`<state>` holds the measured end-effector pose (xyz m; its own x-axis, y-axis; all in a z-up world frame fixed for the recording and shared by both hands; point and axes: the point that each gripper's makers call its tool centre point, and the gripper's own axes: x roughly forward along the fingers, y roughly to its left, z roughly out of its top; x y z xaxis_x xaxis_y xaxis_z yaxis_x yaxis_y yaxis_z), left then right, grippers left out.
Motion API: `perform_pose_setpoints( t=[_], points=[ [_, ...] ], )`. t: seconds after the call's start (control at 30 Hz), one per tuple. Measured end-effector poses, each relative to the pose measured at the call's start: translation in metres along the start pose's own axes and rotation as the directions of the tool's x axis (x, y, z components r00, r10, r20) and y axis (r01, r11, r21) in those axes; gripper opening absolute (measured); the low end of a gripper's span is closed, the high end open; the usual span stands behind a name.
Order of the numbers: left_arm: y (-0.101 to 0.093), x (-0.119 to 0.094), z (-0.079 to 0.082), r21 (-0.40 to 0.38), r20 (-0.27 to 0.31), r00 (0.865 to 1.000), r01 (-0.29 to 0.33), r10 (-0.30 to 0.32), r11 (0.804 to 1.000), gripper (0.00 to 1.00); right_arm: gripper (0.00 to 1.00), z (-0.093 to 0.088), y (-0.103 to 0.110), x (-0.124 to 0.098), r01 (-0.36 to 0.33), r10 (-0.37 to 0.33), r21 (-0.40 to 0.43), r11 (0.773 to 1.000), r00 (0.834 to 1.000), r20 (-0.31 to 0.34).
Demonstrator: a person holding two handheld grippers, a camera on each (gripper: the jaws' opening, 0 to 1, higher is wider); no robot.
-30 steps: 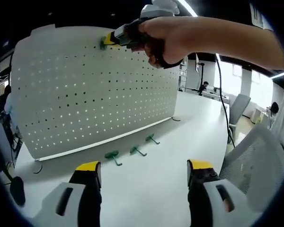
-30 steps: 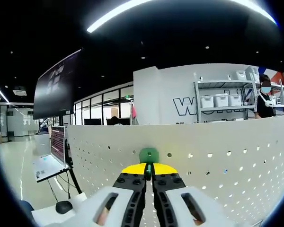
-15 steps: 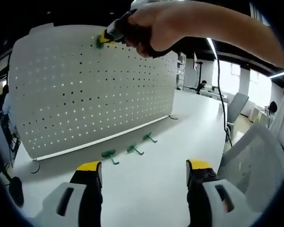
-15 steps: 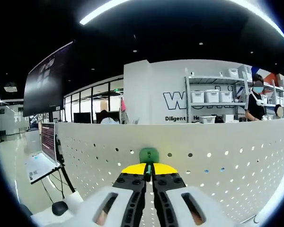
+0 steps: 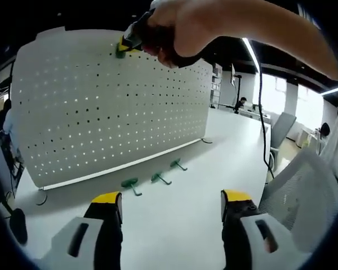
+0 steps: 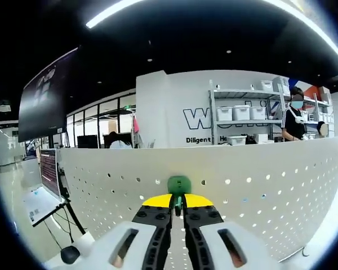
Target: Insert the hook assembly into the mounting plate slot until the hook locks in place.
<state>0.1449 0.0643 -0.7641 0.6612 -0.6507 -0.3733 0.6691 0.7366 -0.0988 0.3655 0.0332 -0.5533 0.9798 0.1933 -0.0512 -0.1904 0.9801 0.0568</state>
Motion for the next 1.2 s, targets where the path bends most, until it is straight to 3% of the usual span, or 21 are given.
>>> perform_pose_setpoints(
  t=[0.67,0.73,1.2],
  points=[
    [-0.0003,-0.0003,-0.0011,-0.011,0.0,1.0,0.003,-0.003,1.0,0.72,0.05,-0.0014,0.0006,-0.0004,-0.002,0.001,-0.003,1.0,1.0,-0.006],
    [-0.0001,-0.0003,-0.0015,-0.013,-0.001,1.0,0.003,-0.003,1.0,0.72,0.05,-0.0081,0.0014,0.0006,-0.017,0.017,-0.006,1.0,0.999,-0.031],
    [-0.0007,-0.0004,-0.0002,-0.01,-0.003,1.0,0.0,0.0,1.0,0.72,0.05,-0.0047,0.0015,0.0007,-0.021,0.021,-0.008,1.0,1.0,-0.01]
  ],
)
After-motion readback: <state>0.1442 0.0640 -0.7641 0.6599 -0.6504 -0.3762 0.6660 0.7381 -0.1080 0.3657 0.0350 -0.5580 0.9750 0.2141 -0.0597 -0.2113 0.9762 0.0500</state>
